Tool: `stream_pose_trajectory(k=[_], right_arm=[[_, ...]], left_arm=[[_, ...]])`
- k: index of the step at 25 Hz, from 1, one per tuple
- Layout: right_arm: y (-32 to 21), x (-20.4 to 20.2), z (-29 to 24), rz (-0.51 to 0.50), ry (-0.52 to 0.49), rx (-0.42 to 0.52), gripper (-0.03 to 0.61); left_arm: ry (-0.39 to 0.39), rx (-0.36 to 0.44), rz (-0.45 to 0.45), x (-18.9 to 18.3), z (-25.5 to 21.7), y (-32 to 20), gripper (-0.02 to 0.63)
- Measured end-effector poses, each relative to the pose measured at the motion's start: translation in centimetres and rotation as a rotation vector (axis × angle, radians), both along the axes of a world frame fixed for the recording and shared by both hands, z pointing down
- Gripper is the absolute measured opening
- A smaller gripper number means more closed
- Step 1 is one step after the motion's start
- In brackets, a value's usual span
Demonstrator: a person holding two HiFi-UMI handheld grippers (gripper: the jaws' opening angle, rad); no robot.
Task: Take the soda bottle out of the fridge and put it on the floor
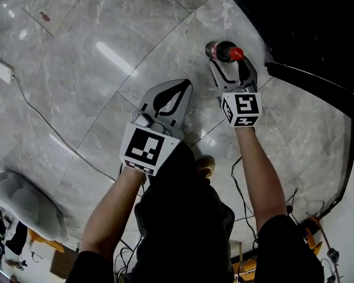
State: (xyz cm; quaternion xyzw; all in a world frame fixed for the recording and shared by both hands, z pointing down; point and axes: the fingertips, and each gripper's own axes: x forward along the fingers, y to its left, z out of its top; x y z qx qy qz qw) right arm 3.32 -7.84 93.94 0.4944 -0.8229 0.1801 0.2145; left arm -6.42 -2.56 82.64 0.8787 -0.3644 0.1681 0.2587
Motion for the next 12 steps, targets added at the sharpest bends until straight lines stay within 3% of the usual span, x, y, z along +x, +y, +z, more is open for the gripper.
stream_pose_trajectory(k=[12], right_arm=[[3.4, 0.5, -8.0, 0.022, 0.002, -0.066, 0.314]], left_arm=[[-0.007, -0.005, 0.004, 0.1, -8.2, 1.9, 0.007]])
